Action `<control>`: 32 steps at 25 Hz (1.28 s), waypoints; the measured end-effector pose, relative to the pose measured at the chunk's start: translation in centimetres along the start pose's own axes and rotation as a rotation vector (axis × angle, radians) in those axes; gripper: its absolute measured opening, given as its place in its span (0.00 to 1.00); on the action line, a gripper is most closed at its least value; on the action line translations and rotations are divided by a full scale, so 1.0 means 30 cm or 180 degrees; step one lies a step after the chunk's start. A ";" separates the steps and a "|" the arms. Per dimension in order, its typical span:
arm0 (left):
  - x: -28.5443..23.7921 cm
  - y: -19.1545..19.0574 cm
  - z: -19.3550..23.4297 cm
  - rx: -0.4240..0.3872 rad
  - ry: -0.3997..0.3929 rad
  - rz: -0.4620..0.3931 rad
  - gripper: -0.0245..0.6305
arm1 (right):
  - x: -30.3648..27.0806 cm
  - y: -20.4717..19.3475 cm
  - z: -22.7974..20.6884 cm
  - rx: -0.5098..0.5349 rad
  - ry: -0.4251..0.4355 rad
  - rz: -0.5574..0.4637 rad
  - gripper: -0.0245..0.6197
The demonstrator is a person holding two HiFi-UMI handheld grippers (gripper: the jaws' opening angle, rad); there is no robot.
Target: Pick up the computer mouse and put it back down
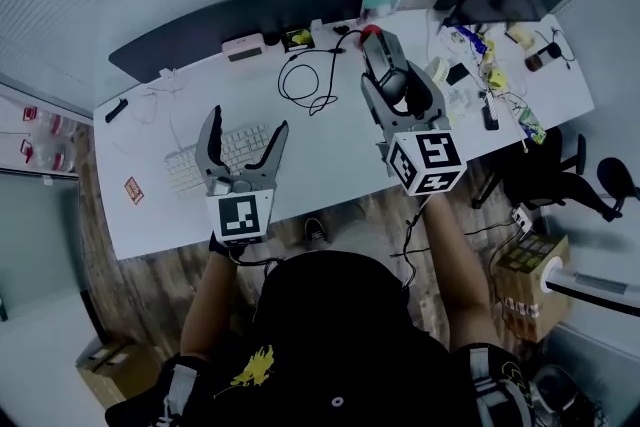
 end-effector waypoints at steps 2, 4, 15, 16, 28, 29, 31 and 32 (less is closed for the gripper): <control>-0.020 -0.039 -0.019 0.0004 -0.0050 0.0075 0.73 | -0.021 -0.080 -0.028 -0.0025 -0.0057 0.0129 0.51; -0.038 -0.090 -0.041 0.0037 -0.0092 0.0116 0.73 | -0.035 -0.175 -0.053 0.0110 -0.0164 0.0294 0.51; -0.126 -0.384 -0.206 -0.0151 -0.0405 0.0568 0.73 | -0.102 -0.894 -0.214 -0.0136 -0.0454 0.1574 0.51; -0.131 -0.408 -0.218 -0.0109 -0.0426 0.0645 0.73 | -0.105 -0.958 -0.229 -0.0190 -0.0475 0.1698 0.51; -0.159 -0.477 -0.307 0.0124 -0.0617 0.0954 0.73 | -0.085 -1.254 -0.286 -0.0306 -0.0525 0.2104 0.52; -0.150 -0.473 -0.310 0.0112 -0.0639 0.0967 0.73 | -0.081 -1.255 -0.285 -0.0273 -0.0546 0.2106 0.52; -0.131 -0.461 -0.308 0.0088 -0.0665 0.0971 0.73 | -0.072 -1.229 -0.277 -0.0295 -0.0573 0.2054 0.55; -0.121 -0.449 -0.303 0.0104 -0.0654 0.0938 0.73 | -0.065 -1.198 -0.269 -0.0337 -0.0578 0.1997 0.59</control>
Point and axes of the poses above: the fingertips, and each gripper's own axes: x backward along the fingers, z to its left, y out of its top, the point moved 4 cm from there along x, backward along the fingers, and after that the axes turned 11 degrees about -x, right-handed, at the moved point
